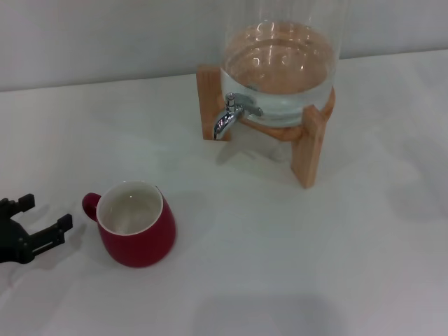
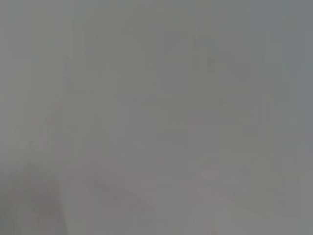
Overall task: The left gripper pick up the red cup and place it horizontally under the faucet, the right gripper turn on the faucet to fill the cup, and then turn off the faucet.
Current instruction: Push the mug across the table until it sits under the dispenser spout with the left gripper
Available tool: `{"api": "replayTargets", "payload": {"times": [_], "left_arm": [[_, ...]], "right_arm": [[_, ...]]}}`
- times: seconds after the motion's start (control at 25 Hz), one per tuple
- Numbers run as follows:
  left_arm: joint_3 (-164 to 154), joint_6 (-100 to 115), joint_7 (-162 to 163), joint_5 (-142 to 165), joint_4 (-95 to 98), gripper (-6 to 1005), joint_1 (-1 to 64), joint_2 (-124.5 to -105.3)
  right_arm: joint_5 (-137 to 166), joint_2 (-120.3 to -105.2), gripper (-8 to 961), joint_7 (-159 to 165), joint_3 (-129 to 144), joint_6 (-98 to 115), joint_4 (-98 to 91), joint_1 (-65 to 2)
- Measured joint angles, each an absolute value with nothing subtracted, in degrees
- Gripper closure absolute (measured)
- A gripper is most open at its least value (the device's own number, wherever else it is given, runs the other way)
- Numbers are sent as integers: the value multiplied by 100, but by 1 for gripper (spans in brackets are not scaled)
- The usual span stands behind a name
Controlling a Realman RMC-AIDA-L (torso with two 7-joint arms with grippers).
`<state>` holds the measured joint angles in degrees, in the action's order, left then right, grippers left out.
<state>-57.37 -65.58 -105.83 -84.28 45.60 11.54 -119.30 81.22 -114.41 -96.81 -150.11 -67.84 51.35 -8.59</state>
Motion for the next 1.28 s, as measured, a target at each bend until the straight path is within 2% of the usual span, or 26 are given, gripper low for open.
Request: {"api": "replayTargets", "payload": {"times": [1.28], "left_arm": [[-6302, -6070, -10685, -8438, 4438, 144, 1501, -11953]], "right_arm": [[7999, -11408, 230, -9721, -15011, -6910, 5078, -900]]}}
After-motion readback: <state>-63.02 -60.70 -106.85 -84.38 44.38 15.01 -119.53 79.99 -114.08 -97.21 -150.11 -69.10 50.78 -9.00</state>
